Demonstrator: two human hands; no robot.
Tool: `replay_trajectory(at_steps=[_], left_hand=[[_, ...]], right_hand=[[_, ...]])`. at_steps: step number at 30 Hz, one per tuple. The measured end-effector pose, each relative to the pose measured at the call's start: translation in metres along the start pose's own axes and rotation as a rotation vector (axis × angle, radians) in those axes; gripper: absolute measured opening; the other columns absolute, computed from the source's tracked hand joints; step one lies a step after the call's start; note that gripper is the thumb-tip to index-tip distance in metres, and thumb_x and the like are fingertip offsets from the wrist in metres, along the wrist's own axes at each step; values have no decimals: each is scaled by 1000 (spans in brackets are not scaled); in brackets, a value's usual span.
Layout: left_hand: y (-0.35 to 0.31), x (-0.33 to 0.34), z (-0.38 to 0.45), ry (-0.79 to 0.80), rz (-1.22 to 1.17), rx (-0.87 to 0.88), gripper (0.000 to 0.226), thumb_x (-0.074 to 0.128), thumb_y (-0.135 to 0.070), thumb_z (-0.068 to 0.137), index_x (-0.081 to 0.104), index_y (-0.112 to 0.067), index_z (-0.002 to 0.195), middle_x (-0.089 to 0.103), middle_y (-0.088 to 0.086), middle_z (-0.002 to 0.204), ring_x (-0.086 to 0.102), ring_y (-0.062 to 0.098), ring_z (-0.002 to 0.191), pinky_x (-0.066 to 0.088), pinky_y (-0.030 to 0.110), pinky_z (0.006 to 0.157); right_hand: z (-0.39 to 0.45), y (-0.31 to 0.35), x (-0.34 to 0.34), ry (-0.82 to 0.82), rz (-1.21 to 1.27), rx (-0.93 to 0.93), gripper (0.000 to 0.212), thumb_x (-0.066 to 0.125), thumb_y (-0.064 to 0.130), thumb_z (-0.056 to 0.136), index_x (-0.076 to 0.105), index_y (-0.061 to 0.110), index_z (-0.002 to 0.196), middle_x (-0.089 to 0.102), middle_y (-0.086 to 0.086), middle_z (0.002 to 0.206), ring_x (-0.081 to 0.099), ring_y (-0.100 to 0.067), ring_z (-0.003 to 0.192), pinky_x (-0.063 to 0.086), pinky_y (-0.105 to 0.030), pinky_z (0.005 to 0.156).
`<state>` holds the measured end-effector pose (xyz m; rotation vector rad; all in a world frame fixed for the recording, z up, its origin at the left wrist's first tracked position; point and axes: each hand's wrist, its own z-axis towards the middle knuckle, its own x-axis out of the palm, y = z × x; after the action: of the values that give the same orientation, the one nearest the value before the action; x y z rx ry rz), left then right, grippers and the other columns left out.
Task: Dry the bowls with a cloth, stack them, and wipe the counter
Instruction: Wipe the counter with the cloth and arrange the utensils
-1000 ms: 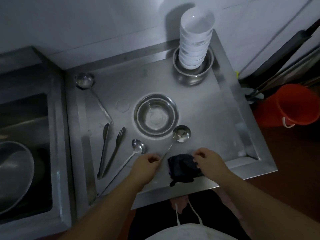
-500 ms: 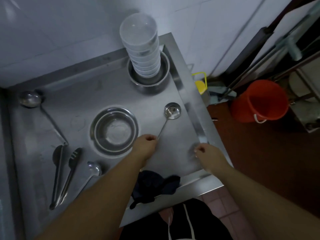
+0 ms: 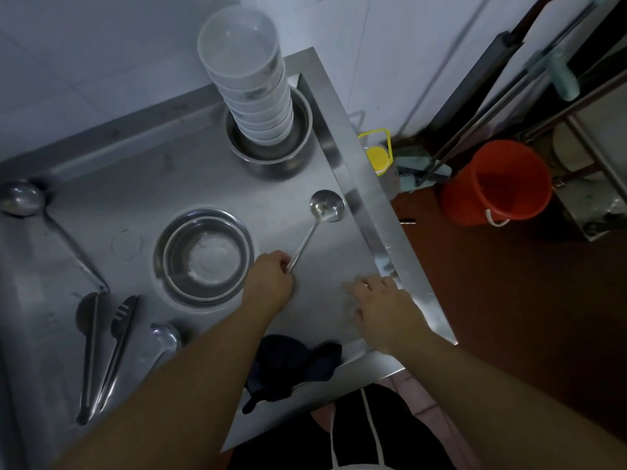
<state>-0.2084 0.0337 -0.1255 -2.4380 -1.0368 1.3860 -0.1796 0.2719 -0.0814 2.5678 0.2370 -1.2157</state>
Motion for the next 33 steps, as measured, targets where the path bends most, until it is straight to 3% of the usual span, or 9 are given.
replay_trajectory(at_steps=[9, 15, 21, 25, 29, 33], left_hand=[[25, -22, -30, -27, -18, 84, 17, 62, -10, 93, 71, -10, 108, 67, 15, 113, 64, 35, 104, 54, 45, 91], [109, -56, -92, -38, 81, 100, 39, 62, -14, 95, 64, -14, 134, 59, 11, 135, 59, 33, 121, 50, 42, 99], [226, -80, -147, -35, 237, -2, 42, 57, -18, 96, 60, -14, 137, 59, 10, 129, 59, 33, 115, 50, 42, 91], [285, -83, -172, -13, 196, -105, 36, 56, -16, 95, 59, -11, 131, 55, 13, 129, 58, 34, 117, 51, 45, 92], [318, -80, -183, -6, 169, -148, 39, 55, -17, 99, 58, -17, 138, 53, 11, 134, 54, 33, 123, 50, 47, 99], [331, -80, -180, -29, 168, -181, 31, 49, -13, 101, 63, -16, 129, 59, 12, 130, 55, 34, 123, 51, 47, 98]], right_hand=[[-20, 30, 9, 29, -19, 62, 44, 47, 29, 100, 48, 21, 144, 48, -4, 145, 47, -29, 129, 48, -44, 98], [-33, 72, 12, 25, -112, 47, 42, 46, 31, 101, 49, 22, 142, 48, -2, 143, 47, -26, 127, 48, -41, 100], [-37, 144, 30, 24, -129, -14, 39, 45, 34, 102, 52, 22, 139, 50, -1, 141, 48, -26, 126, 48, -40, 101], [-42, 184, 48, 40, -155, -73, 42, 46, 34, 102, 49, 23, 143, 51, 0, 140, 50, -25, 123, 48, -40, 100], [-43, 216, 60, 43, -135, -100, 46, 52, 32, 98, 53, 20, 143, 54, -3, 139, 52, -29, 120, 48, -43, 99], [-47, 232, 67, 5, -126, -88, 41, 59, 29, 92, 62, 18, 131, 60, -6, 128, 57, -32, 113, 49, -42, 97]])
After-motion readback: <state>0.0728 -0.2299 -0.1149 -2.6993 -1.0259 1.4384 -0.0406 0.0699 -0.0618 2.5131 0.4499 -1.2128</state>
